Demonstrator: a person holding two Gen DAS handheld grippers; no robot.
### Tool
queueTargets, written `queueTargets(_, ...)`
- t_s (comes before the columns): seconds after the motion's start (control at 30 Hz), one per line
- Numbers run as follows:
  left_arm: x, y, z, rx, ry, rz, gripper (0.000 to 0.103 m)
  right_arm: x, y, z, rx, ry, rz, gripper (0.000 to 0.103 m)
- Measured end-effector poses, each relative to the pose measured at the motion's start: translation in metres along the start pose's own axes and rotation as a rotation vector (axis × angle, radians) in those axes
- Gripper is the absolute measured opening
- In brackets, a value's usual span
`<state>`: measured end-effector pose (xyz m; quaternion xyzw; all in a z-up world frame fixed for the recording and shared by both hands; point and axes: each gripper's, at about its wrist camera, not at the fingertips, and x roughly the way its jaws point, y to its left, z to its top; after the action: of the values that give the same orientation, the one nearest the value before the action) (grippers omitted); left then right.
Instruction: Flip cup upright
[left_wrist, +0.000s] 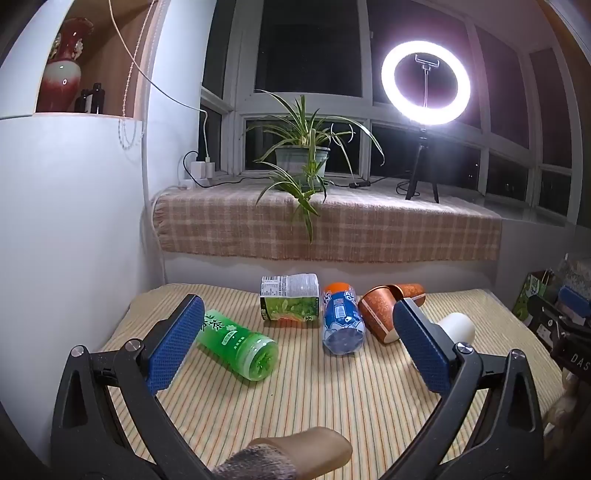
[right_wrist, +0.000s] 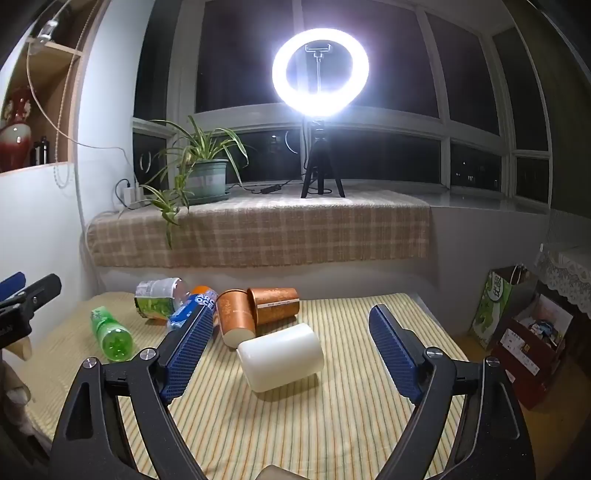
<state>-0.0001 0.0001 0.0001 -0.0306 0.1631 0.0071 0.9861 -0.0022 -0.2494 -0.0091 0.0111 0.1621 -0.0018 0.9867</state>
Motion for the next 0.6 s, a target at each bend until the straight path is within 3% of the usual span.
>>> queueTargets(0.6, -0.0008, -0.0002, 0.0007, 0.018, -0.001, 0.002, 0.103, 0.0034, -0.0014, -0.0001, 0.003, 0.004, 0.006, 0.087)
